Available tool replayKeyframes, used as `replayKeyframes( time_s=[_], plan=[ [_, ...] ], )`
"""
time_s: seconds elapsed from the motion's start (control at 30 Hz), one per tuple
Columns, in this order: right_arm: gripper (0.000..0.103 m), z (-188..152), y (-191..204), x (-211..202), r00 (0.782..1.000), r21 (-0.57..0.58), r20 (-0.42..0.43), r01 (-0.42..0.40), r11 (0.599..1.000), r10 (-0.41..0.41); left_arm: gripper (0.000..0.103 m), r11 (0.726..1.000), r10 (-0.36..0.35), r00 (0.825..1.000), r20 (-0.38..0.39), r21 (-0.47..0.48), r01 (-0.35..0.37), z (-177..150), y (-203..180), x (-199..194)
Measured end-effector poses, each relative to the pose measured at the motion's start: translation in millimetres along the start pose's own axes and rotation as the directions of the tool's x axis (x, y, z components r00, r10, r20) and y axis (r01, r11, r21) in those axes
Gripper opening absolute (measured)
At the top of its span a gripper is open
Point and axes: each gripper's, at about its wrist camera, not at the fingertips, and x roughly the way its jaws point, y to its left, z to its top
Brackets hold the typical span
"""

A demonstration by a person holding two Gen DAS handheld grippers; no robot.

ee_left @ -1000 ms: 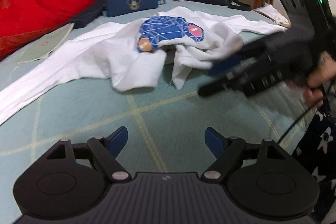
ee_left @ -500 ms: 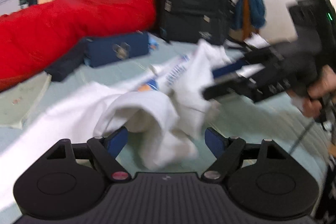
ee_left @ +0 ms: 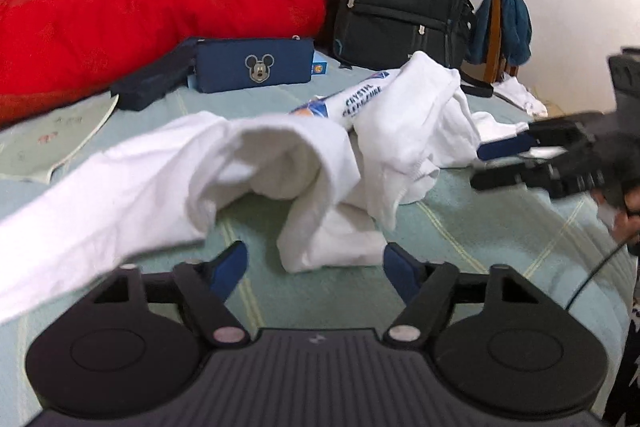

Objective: Fold clothes
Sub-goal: 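Grasp the sweatshirt hem with the left gripper while the right gripper grasps beside it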

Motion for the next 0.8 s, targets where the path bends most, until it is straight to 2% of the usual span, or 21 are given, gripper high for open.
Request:
replayKeyframes(
  time_s=[0.07,0.23,0.43,0.53,0.57,0.6,0.63,0.67,0.7,0.73,0.8],
  plan=[
    [0.067,-2,13,-2,1.0,-0.046,0.011,-0.021,0.999,0.022,0.057,1.0,0.004,1.0,0.011,-0.024,-0.004,-1,0,1],
    [0.067,7,46,4,0.995,-0.147,0.055,-0.074,0.986,0.083,0.056,0.998,0.013,0.999,0.04,-0.066,-0.011,1,4,6],
    [0.067,29,67,30,0.99,-0.103,0.075,-0.108,0.989,0.116,0.044,0.997,0.016,1.0,0.022,-0.07,-0.014,3,9,22],
    [0.067,32,72,42,0.993,-0.091,0.079,-0.08,0.993,0.088,0.033,0.998,0.013,1.0,0.018,-0.069,-0.012,3,11,27],
    [0.066,32,74,45,0.995,-0.094,0.081,-0.056,0.994,0.064,0.025,0.998,0.012,1.0,0.018,-0.067,-0.011,3,11,28],
    [0.062,32,75,48,0.996,-0.1,0.084,-0.024,0.995,0.032,0.019,0.998,0.014,1.0,0.022,-0.066,-0.013,4,10,25],
    [0.046,31,75,50,0.996,-0.103,0.085,0.005,0.995,0.004,0.016,0.998,0.016,1.0,0.026,-0.064,-0.014,4,9,22],
    [0.035,30,73,50,0.996,-0.101,0.086,0.031,0.994,-0.022,0.011,0.998,0.018,0.999,0.031,-0.062,-0.016,5,8,18],
    [0.016,28,68,47,0.996,-0.086,0.087,0.039,0.996,-0.032,0.01,0.998,0.019,0.999,0.035,-0.06,-0.017,6,8,15],
    [0.011,27,63,43,0.995,-0.07,0.087,0.047,0.996,-0.041,0.01,0.998,0.021,0.999,0.04,-0.058,-0.019,6,7,12],
    [0.011,26,55,33,0.995,-0.047,0.091,0.056,0.997,-0.051,0.008,0.998,0.025,0.999,0.048,-0.054,-0.022,7,5,5]
  ],
)
